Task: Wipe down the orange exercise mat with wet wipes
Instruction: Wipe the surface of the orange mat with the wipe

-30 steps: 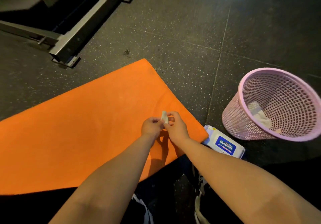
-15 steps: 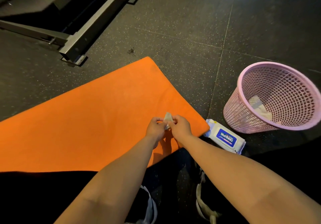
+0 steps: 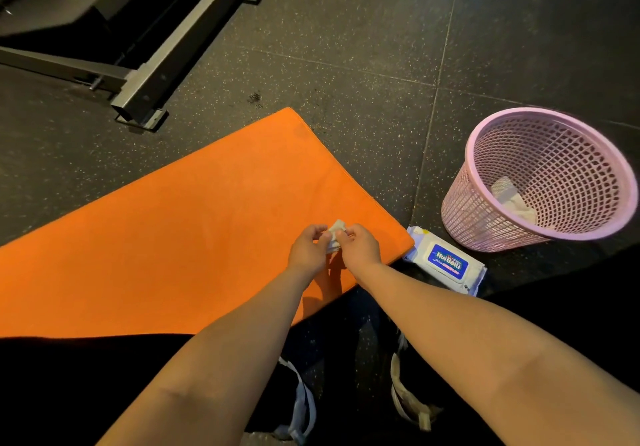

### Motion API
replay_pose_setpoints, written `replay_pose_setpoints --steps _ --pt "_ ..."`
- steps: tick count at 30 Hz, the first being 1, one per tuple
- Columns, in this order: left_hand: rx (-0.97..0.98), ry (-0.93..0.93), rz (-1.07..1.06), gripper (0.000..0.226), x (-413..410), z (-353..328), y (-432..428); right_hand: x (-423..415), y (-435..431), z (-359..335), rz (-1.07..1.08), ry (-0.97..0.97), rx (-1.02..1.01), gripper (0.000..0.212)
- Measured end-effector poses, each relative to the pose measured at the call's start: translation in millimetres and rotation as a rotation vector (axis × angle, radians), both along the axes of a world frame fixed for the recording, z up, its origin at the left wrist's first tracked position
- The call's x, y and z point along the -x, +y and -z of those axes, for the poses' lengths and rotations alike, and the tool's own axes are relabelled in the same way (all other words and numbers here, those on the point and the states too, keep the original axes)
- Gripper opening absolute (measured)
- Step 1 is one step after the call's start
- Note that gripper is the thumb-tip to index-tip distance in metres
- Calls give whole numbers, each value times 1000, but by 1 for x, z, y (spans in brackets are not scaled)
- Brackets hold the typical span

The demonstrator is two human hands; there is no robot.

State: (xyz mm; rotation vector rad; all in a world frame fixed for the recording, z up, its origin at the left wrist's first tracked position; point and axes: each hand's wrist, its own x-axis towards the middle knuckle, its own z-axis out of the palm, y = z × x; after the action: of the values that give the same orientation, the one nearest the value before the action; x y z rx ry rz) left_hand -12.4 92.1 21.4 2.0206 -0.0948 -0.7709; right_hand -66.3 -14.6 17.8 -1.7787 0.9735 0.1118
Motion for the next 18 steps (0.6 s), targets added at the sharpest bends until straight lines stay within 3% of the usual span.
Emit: replay_pose_setpoints --steps 5,9,12,14,18 --pt "170 163 -59 40 4 1 3 3 -5 5 30 17 1 31" --pt "125 82 -13 23 3 5 0 7 -4 12 66 7 -44 34" --pt "59 36 -18 13 0 8 -2 12 -3 16 41 -30 -76 21" --pt "38 36 -64 13 -1 7 -3 12 -3 16 31 -38 -103 11" --pt "-8 13 -235 10 -2 10 -2 9 -5 13 -36 -54 -72 17"
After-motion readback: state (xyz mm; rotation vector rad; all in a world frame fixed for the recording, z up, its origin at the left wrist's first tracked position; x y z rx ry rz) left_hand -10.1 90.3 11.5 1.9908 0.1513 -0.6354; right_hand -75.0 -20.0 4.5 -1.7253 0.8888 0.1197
